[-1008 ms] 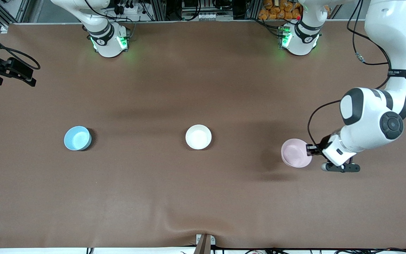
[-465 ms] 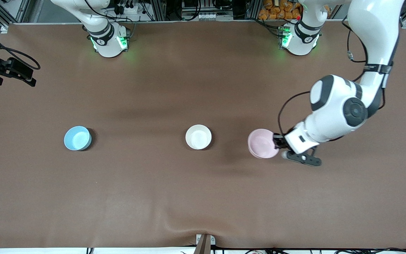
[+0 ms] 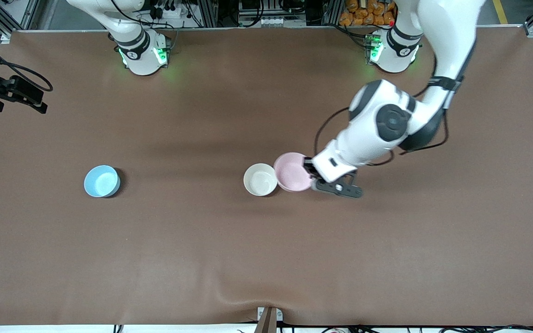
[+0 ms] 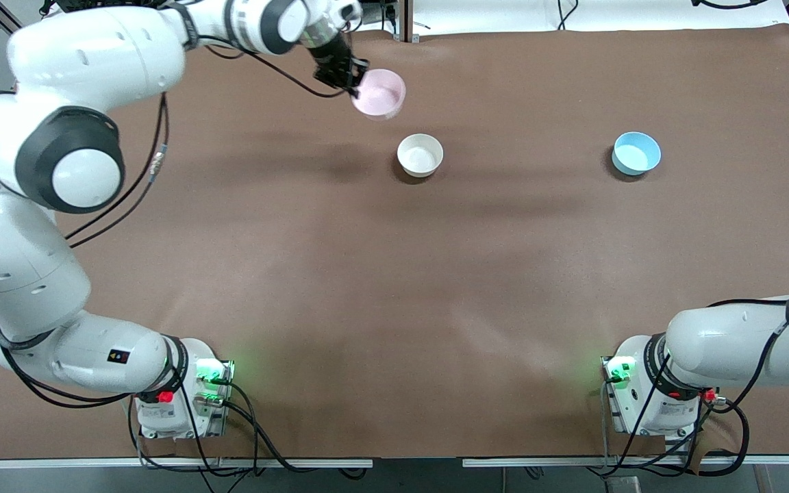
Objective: Stack pink and blue bowls on white bowl
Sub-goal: 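Carry the pink bowl with the left gripper over the white bowl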
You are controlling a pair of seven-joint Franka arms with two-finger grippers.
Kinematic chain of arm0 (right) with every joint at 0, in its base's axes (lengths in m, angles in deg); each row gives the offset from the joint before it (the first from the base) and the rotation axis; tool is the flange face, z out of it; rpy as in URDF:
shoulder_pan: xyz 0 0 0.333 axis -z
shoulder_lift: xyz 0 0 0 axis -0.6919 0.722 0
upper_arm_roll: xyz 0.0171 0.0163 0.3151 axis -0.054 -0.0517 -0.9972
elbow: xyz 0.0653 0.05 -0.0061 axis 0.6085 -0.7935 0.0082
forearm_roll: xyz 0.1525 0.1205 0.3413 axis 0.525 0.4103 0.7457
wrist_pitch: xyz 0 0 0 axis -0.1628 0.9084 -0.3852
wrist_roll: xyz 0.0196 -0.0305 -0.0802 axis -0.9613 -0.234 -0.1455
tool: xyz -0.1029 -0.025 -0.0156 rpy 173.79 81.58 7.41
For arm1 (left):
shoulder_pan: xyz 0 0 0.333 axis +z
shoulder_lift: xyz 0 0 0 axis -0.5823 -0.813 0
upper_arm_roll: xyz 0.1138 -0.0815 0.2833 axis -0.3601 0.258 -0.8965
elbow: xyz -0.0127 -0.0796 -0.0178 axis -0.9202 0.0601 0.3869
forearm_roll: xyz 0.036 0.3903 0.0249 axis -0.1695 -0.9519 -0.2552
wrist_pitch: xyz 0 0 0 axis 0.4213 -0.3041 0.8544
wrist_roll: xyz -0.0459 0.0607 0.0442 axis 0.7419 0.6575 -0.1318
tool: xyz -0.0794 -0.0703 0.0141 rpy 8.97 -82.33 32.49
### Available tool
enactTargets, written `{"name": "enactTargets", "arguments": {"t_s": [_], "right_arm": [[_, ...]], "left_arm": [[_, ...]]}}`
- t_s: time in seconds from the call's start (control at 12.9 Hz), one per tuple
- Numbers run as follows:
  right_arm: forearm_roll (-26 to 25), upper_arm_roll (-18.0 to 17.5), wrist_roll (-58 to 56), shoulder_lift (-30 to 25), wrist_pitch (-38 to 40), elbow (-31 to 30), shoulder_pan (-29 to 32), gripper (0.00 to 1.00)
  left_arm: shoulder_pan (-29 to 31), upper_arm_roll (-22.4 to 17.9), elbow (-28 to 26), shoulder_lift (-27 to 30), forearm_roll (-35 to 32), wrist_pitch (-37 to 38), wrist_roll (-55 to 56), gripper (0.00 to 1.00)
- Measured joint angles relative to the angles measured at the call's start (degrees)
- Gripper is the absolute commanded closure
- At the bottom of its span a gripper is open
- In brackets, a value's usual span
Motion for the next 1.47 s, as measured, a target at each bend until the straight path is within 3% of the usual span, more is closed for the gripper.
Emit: {"name": "enactTargets", "arguments": {"t_s": [0.31, 0.62, 1.01, 1.47], "right_arm": [[0.0, 0.01, 0.0, 0.0, 0.0, 0.0, 0.04, 0.0], [0.0, 0.01, 0.0, 0.01, 0.01, 0.0, 0.05, 0.0], [0.0, 0.01, 0.0, 0.03, 0.01, 0.0, 0.07, 0.0], [0.0, -0.01, 0.0, 0.05, 0.02, 0.0, 0.08, 0.0]], "left_arm": [[-5.14, -0.28, 3.01, -3.75, -0.34, -0.02, 6.59, 1.0], [-9.41, -0.39, 5.14, -7.71, -7.7, -0.05, 13.32, 1.0], [-10.27, -0.53, 5.55, -11.39, -11.9, -0.15, 13.73, 1.0], [-10.3, -1.99, 5.82, -13.36, -12.29, -2.12, 13.62, 1.0]]}}
